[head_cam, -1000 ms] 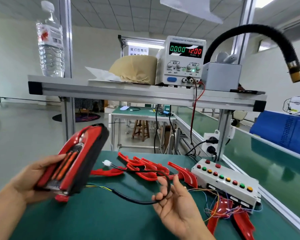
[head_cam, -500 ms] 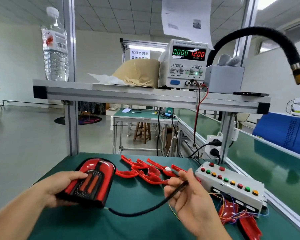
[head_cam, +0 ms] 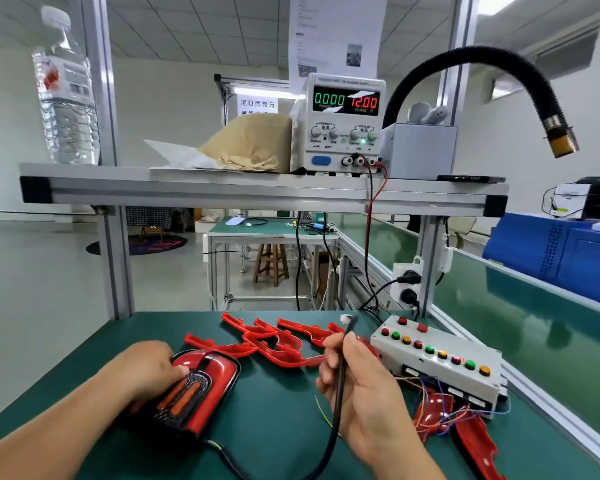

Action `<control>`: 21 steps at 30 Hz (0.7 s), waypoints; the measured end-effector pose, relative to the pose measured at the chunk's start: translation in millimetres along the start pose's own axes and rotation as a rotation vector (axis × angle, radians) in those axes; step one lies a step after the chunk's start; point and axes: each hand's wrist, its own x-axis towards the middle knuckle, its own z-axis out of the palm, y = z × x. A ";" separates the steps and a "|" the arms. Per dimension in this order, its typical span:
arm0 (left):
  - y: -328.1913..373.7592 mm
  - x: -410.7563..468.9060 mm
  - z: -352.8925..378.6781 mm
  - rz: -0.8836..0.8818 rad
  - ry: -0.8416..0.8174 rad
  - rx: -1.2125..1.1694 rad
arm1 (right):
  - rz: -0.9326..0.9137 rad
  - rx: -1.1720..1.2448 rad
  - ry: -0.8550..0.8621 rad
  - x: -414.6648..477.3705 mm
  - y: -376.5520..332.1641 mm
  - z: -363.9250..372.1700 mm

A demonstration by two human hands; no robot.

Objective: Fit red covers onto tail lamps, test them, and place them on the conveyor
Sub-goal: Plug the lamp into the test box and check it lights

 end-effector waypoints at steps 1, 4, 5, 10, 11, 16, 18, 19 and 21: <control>4.0 -2.1 0.9 -0.007 0.002 0.039 | -0.029 -0.031 -0.031 -1.2 0.7 1.2; 31.4 -9.4 -4.3 0.062 0.130 -0.075 | -0.106 -0.215 -0.097 -4.2 4.9 3.8; 46.4 -12.6 -8.4 0.127 0.161 -0.212 | -0.127 -0.287 -0.118 -5.1 6.1 3.9; 132.4 -46.2 -38.9 0.153 -0.463 -1.365 | -0.216 -0.623 -0.315 -10.7 5.8 3.8; 143.1 -47.3 -44.0 0.148 -0.557 -1.452 | -0.217 -0.701 -0.364 -12.1 4.6 4.6; 157.5 -21.9 -76.5 0.038 -0.412 -1.963 | -0.214 -1.066 -0.531 -13.1 3.6 0.5; 147.8 -10.7 -88.3 0.018 -0.154 -2.013 | -0.189 -1.206 -0.542 -9.6 6.1 -4.7; 141.8 -7.8 -92.3 0.070 -0.024 -2.000 | -0.150 -1.209 -0.525 -7.6 5.8 -7.1; 129.4 -8.2 -96.1 0.248 0.218 -1.912 | -0.077 -1.046 -0.374 -0.8 -1.8 -15.9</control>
